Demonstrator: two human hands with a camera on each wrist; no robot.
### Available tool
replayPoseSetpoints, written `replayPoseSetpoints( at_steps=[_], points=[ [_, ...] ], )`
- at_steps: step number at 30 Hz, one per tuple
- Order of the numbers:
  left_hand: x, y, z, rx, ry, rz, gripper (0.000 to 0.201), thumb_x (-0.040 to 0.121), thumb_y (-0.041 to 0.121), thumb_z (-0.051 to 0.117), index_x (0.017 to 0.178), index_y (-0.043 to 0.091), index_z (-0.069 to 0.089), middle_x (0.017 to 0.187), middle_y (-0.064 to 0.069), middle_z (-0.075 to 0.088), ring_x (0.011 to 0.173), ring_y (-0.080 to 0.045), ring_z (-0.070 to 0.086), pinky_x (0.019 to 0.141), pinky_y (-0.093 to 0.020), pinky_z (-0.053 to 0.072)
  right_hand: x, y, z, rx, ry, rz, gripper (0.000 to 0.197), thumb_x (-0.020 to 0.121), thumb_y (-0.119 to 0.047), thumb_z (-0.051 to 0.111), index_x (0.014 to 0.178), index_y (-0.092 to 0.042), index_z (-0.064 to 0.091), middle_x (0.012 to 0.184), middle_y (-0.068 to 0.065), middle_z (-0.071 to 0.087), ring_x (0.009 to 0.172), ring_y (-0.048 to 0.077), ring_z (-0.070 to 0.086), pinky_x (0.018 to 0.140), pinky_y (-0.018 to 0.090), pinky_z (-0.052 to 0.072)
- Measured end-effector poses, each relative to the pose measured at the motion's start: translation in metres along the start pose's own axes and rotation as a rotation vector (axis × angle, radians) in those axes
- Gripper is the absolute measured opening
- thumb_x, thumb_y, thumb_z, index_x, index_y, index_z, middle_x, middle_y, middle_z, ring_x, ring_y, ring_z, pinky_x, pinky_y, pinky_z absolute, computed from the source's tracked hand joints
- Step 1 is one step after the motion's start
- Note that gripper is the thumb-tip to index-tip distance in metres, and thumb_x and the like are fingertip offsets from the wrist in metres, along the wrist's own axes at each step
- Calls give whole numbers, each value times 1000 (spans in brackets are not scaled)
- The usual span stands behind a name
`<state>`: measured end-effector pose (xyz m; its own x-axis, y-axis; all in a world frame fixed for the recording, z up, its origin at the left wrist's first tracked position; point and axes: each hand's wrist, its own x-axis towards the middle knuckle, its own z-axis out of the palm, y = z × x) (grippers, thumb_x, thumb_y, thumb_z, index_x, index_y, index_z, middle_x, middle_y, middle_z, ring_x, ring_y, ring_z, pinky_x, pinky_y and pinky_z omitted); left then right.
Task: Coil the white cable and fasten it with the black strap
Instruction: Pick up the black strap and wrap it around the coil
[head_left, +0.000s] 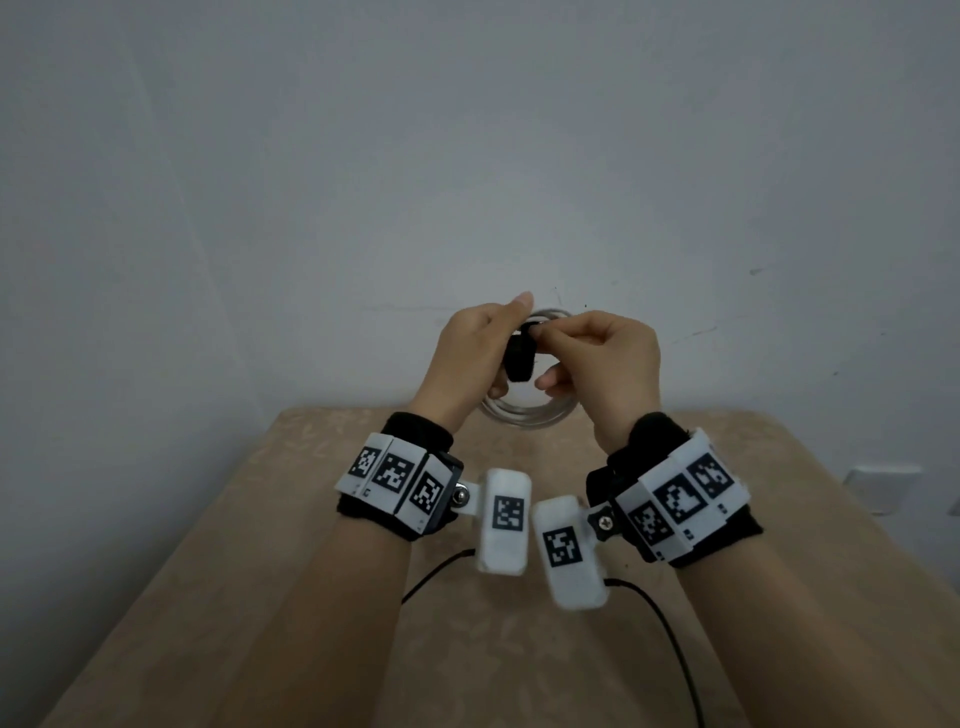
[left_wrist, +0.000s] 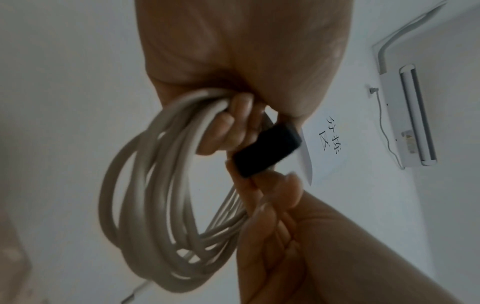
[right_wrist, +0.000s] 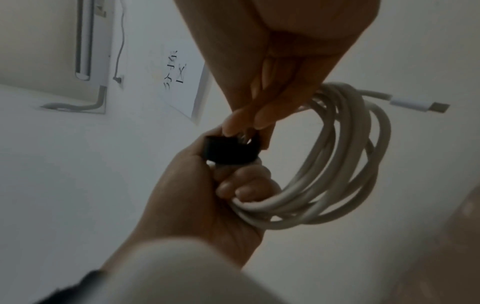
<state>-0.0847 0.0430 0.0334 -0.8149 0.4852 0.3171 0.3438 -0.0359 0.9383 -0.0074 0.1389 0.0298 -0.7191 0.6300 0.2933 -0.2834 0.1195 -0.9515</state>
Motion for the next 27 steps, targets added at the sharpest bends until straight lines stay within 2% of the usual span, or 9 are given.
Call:
replayPoseSetpoints(
  at_steps=[2,7,11,15,17,20,22,24,27],
  points=[
    [0,-1,0,-37,-2,-10,31,95,35,55,82,6,53,56,-2,40,38,-11,33,38,-21,27,1,-2,-2,4,23,-14,19,79,-10,75,75,-8,56,52,2,66,43,16,63,45,25,50],
    [0,-1,3,-32,-17,51,20,95,27,57,92,8,60,65,-9,53,46,-19,42,37,-20,30,2,-5,-5,115,-18,0,20,80,0,70,81,-9,52,60,8,71,55,20,70,48,25,52],
    [-1,-2,0,-13,-3,99,16,95,24,58,93,8,56,58,-1,46,37,-5,35,37,-18,29,5,-13,-10,154,-87,61,20,85,2,61,101,-7,56,70,11,72,56,20,70,51,27,55],
    [-1,-2,-2,52,-26,144,11,94,22,58,91,12,55,49,11,44,36,-3,33,38,-17,28,12,-15,-26,-53,-77,0,20,87,-7,49,98,-13,65,64,8,72,54,22,68,54,33,56],
    [-2,-1,-2,65,-58,150,10,94,21,59,89,13,54,46,12,44,34,-2,32,37,-16,27,15,-13,-32,-167,10,-98,16,87,-16,54,93,-18,69,65,5,72,55,20,66,55,30,51],
    [-6,3,0,103,-147,161,10,94,19,59,93,10,55,42,13,46,33,-2,32,37,-16,26,20,-7,-34,-325,33,-222,7,85,-35,64,82,-34,71,83,-4,71,79,13,64,75,33,51],
    [-9,5,3,123,-206,161,9,94,19,59,93,10,55,40,13,44,33,-2,30,37,-16,25,21,-5,-33,-338,-50,-199,14,86,-35,65,76,-30,73,88,-2,72,89,15,65,84,32,50],
    [-10,5,4,134,-245,144,8,94,19,58,92,13,54,39,13,42,34,-2,29,37,-17,25,21,-5,-33,-246,-107,-142,19,86,-25,67,71,-17,75,77,5,73,80,19,68,79,31,52],
    [-10,5,4,114,-272,97,10,95,19,57,96,10,55,39,12,40,34,-2,28,37,-16,26,20,-7,-33,-120,-138,-96,15,84,-11,67,71,-6,72,69,7,69,67,11,64,69,21,50]
  ],
)
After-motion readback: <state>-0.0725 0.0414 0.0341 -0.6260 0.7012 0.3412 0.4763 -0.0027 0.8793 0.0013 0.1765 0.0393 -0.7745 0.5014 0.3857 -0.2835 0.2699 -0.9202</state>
